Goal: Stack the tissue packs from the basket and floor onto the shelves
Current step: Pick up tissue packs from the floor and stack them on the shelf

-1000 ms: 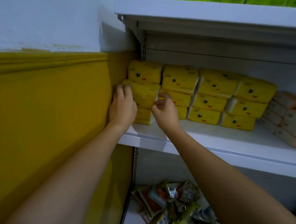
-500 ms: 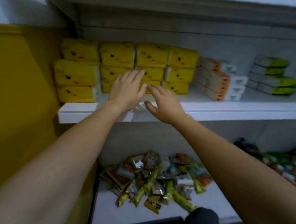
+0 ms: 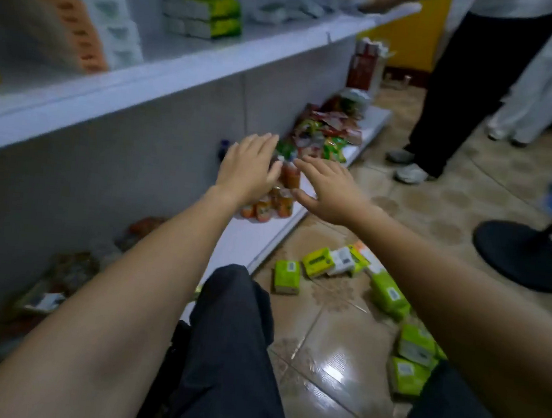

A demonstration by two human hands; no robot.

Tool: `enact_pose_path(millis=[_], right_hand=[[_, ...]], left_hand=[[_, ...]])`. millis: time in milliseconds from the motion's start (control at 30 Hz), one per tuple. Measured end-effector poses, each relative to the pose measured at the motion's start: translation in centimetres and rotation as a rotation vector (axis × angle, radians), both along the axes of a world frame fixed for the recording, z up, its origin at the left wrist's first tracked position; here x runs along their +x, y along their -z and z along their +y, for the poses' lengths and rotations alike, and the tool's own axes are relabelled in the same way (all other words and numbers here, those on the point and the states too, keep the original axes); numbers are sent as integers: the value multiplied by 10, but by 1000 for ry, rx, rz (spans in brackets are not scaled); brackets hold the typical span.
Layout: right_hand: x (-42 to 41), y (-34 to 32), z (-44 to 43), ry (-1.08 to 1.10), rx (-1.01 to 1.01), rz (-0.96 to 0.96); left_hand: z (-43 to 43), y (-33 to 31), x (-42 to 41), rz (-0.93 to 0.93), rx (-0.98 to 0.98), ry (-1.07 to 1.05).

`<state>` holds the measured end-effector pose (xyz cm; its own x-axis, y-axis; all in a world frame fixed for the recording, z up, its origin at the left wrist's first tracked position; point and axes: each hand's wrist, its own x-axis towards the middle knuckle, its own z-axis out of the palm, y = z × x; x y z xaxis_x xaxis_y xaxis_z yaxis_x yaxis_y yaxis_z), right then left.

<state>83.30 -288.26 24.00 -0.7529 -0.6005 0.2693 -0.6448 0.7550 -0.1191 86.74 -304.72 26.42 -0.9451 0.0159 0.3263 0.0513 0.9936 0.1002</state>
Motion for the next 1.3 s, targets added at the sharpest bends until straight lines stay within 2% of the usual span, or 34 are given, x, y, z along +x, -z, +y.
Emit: enact_pose_path(millis=[200,367,767,933,1067,1300], right_hand=[[5,68,124,326,26,-151],[27,115,205,555,50,-274],[71,214,373,982,-99,-550],[51,268,477,1119,-121,-659],[37,331,555,1288,-228,-744],[25,446,603,1471,-463,-906]], left_hand=[[113,74,-44,-172,81,276],[190,130,-57,-301,131,423],[384,230,-73,-585,132,713],[488,301,-102,-738,138,781],[571,375,-115,-876,122,852],[654,491,-121,-1134,144,781]])
